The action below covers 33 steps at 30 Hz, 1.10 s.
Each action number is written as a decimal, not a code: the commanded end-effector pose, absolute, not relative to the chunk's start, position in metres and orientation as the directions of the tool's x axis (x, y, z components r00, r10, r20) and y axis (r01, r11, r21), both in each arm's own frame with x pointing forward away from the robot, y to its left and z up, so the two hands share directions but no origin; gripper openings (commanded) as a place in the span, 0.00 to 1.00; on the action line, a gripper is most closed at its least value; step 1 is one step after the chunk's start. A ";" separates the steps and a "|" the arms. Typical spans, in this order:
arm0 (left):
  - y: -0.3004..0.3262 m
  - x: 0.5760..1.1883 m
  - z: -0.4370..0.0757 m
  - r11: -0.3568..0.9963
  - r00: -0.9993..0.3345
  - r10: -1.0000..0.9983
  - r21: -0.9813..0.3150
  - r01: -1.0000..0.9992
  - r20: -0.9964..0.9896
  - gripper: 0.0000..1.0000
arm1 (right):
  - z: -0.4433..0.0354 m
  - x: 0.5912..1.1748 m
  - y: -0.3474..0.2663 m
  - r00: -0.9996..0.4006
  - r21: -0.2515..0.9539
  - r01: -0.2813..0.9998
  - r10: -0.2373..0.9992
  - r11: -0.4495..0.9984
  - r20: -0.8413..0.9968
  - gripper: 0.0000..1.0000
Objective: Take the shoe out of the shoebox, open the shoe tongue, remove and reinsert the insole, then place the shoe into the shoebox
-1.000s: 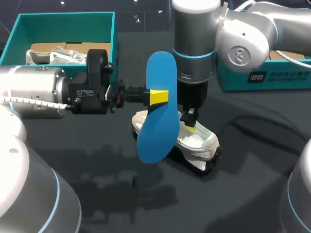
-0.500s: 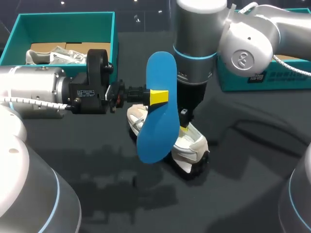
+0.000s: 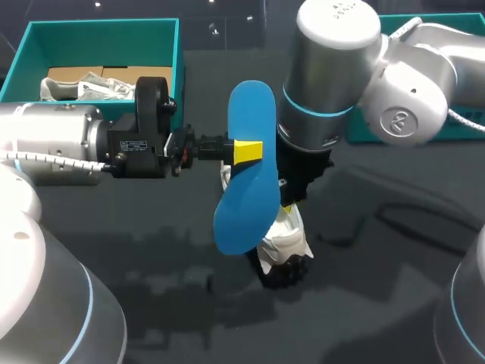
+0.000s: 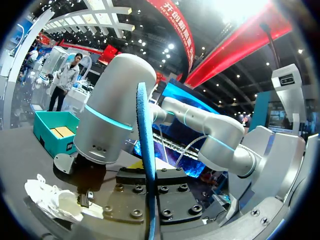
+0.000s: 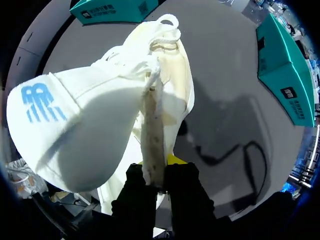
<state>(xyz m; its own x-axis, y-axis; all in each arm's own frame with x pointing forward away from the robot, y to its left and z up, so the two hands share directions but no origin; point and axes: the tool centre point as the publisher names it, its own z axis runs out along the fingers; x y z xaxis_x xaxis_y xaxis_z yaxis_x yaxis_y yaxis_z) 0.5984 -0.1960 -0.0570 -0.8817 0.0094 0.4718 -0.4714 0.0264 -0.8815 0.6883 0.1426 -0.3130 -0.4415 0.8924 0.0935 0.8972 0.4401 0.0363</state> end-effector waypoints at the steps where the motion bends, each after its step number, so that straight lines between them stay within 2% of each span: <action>1: -0.197 0.597 -0.058 0.023 -0.882 0.007 -0.882 -0.471 0.471 0.00 | -0.317 0.684 0.144 -0.369 0.098 0.929 0.920 0.358 0.130 0.00; 20: -0.197 0.597 -0.058 0.023 -0.882 0.007 -0.882 -0.471 0.471 0.00 | -0.345 0.689 0.164 -0.194 0.020 0.981 0.974 0.193 0.120 0.00; 33: -0.197 0.597 -0.058 0.023 -0.882 0.007 -0.882 -0.471 0.471 0.00 | -0.365 0.692 0.163 -0.228 0.021 0.973 0.961 0.228 0.159 0.00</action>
